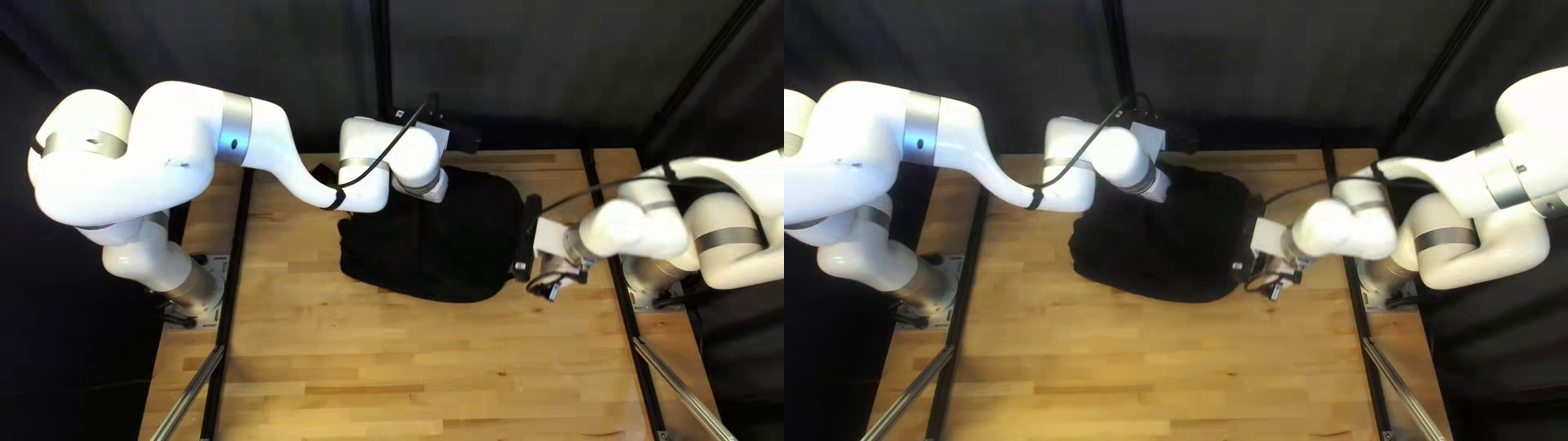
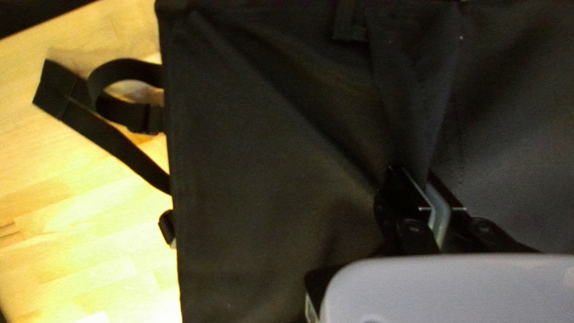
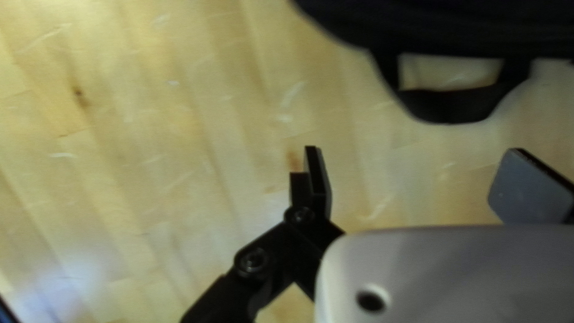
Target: Remove a lunch box from a kids backpack
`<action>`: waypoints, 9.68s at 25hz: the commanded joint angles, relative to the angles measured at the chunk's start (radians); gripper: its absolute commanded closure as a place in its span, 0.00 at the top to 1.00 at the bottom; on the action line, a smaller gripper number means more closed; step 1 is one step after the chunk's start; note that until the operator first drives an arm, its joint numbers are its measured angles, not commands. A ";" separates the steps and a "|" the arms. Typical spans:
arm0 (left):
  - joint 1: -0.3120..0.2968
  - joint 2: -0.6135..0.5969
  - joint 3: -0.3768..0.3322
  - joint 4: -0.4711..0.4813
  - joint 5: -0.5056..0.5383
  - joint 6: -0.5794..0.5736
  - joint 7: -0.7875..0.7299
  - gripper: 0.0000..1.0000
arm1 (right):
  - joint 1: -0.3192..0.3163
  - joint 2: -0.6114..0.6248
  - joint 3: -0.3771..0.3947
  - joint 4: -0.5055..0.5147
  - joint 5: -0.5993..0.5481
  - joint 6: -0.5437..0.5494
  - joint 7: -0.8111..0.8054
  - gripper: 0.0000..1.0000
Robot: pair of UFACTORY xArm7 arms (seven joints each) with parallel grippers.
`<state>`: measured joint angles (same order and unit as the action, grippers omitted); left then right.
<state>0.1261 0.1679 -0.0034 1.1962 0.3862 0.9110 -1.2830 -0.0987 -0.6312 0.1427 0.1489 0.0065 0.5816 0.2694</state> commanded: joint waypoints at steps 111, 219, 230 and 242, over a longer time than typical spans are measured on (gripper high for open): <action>0.022 0.033 0.004 -0.009 -0.036 -0.041 0.038 0.00 | -0.007 0.258 -0.079 0.091 -0.052 -0.155 -0.168 0.00; -0.240 -0.350 -0.232 -0.456 -0.205 0.009 0.238 1.00 | 0.034 0.223 -0.051 0.437 0.084 0.210 -0.428 1.00; -0.230 -0.018 -0.244 -0.179 -0.149 -0.048 0.782 1.00 | -0.045 0.104 -0.162 0.448 0.004 0.372 -0.557 1.00; -0.215 0.238 -0.249 0.052 0.033 -0.024 1.341 1.00 | -0.045 0.198 -0.269 0.483 0.043 0.368 -0.739 1.00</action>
<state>-0.0919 0.3587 -0.2552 1.2085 0.3797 0.8842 -0.0181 -0.1475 -0.4406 -0.1230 0.6269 0.0436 0.9471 -0.4611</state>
